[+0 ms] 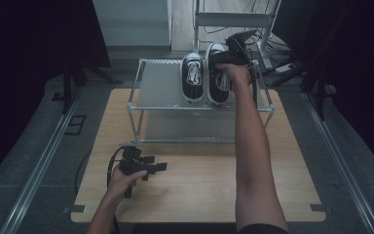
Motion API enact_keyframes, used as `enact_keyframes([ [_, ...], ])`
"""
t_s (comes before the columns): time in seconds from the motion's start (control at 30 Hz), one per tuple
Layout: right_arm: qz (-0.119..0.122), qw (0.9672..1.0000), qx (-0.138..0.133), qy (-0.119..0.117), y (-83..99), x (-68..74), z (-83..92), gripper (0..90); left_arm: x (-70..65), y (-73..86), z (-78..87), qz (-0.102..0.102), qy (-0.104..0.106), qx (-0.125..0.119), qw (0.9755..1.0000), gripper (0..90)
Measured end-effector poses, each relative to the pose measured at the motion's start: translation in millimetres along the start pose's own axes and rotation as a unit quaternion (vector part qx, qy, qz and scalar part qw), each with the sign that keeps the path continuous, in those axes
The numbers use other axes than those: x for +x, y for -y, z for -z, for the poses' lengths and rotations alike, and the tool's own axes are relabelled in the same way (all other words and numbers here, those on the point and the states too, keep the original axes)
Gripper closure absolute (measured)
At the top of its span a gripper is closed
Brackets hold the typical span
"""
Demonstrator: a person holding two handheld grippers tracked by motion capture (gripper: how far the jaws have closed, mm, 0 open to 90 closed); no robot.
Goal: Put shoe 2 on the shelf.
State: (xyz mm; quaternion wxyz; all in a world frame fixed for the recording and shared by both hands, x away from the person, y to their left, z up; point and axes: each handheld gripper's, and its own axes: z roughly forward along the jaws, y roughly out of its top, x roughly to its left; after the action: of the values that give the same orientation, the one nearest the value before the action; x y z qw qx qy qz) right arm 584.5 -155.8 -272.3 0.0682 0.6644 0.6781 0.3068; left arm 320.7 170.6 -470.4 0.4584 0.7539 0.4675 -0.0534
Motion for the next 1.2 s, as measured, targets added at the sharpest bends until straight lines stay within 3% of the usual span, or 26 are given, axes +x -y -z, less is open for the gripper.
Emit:
enact_keyframes([
  [0.33, -0.023, 0.999, 0.02, 0.033, -0.6, -0.6, -19.5, 13.4, 1.4, 0.3, 0.5, 0.001, -0.001, -0.001, 1.0, 22.3],
  [0.57, -0.033, 0.9984, 0.025, 0.038, -0.9, -1.8, -23.5, 12.9, 1.3, 0.3, 0.6, 0.002, -0.002, 0.0, 1.0, 22.3],
  [1.03, -0.025, 0.9976, 0.032, 0.055, -1.3, 2.8, -29.2, 9.4, -0.4, 0.3, 0.0, 0.0, -0.003, 0.002, 1.0, 22.4],
  [1.1, -0.022, 0.9979, 0.026, 0.055, -0.9, 3.2, -28.9, 9.4, -0.5, 0.3, -0.1, -0.001, -0.003, 0.002, 1.0, 22.3],
  [1.2, -0.011, 0.9985, -0.011, 0.053, -0.9, 4.8, -20.9, 13.8, -0.5, 0.3, -0.3, -0.001, -0.003, 0.001, 1.0, 22.4],
])
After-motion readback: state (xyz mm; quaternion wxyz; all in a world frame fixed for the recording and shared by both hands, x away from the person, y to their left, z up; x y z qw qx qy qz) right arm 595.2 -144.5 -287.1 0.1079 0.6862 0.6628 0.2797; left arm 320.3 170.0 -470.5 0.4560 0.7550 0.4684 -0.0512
